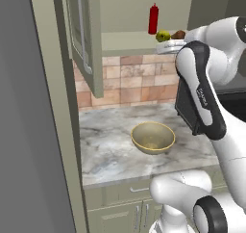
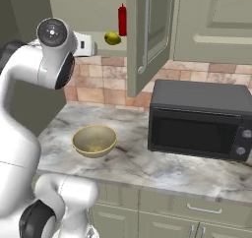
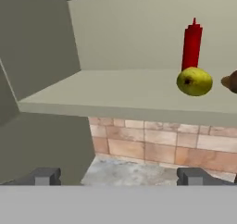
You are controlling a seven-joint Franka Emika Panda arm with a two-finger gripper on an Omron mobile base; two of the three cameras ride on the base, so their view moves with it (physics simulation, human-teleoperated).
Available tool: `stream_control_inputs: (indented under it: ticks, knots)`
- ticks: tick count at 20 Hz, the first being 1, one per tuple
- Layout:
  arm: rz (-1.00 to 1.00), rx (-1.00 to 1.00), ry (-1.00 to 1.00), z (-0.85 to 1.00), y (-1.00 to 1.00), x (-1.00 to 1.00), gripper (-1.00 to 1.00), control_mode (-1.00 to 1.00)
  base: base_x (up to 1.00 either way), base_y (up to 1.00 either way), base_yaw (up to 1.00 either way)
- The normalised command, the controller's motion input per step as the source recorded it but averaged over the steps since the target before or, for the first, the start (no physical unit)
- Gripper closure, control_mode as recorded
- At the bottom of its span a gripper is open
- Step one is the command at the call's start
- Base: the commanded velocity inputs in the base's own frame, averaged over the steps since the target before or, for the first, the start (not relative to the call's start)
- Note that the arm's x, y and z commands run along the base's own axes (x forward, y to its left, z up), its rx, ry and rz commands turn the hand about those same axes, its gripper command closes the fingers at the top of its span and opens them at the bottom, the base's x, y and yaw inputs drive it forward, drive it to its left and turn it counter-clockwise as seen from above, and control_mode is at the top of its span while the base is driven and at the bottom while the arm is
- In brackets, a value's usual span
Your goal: Open the cabinet. Pick the pear and pear from the cabinet and place them into the bowl. Then close the cabinet.
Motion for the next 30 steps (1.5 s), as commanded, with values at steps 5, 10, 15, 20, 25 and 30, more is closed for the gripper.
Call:
stream_control_inputs:
  ticks: [5, 10, 15, 20, 25, 30]
  knots:
    - [-0.14, -0.03, 0.02, 0.11, -0.14, 0.45, -1.0, -1.0, 0.0, 0.0, 0.0]
    - [-0.01, 0.01, 0.09, 0.1, -0.32, 0.5, -1.0, -1.0, 0.0, 0.0, 0.0]
    - [-0.07, 0.02, 0.0, 0.14, -0.41, 0.6, -1.0, -1.0, 0.0, 0.0, 0.0]
    - [-0.04, 0.0, -0.03, 0.02, -0.26, 0.68, -1.0, -1.0, 0.0, 0.0, 0.0]
    - [0.0, 0.0, -0.07, -0.02, -0.05, 0.72, -1.0, -1.0, 0.0, 0.0, 0.0]
    - [0.0, 0.0, 0.03, 0.0, -0.11, 0.55, -1.0, -1.0, 0.0, 0.0, 0.0]
